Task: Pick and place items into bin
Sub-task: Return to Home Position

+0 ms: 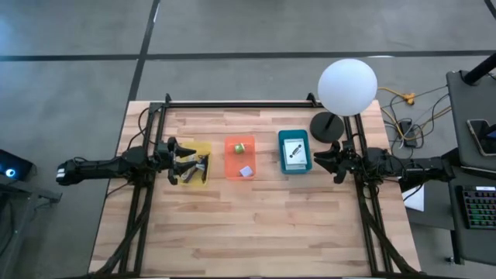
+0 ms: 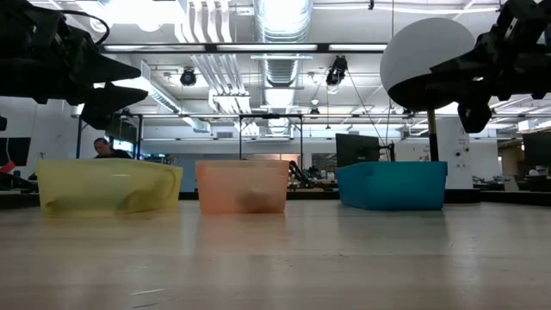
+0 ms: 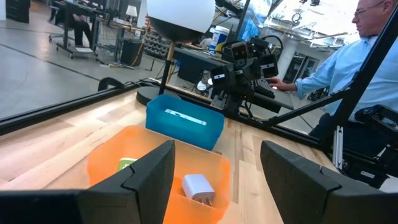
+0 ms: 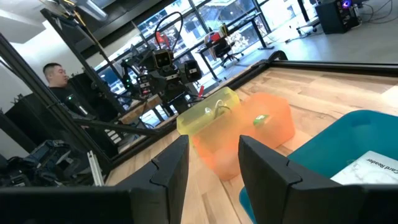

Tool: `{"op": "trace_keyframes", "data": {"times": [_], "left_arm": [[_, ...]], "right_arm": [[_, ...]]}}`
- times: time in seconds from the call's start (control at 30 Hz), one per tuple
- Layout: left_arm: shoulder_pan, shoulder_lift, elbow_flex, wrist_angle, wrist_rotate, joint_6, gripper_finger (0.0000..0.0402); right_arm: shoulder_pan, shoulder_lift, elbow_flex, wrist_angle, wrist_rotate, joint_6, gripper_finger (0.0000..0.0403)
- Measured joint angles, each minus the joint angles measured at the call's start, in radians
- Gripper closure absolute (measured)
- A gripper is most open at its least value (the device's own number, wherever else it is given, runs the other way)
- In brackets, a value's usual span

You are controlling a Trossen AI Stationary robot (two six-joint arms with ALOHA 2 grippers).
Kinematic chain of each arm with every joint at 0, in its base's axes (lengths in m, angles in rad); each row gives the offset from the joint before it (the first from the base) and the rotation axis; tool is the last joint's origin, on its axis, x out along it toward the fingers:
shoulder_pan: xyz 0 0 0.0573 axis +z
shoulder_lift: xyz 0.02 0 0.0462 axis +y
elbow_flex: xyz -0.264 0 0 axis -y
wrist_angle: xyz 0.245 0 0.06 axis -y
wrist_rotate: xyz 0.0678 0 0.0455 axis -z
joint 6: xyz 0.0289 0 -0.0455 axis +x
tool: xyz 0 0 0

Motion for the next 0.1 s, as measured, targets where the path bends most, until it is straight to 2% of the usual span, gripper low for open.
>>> {"op": "trace_keyframes", "data": {"times": [0.1], "left_arm": [[0.0, 0.0, 0.0, 0.0, 0.0, 0.0, 0.018]], "right_arm": [[0.0, 0.0, 0.0, 0.0, 0.0, 0.0, 0.0275]]}}
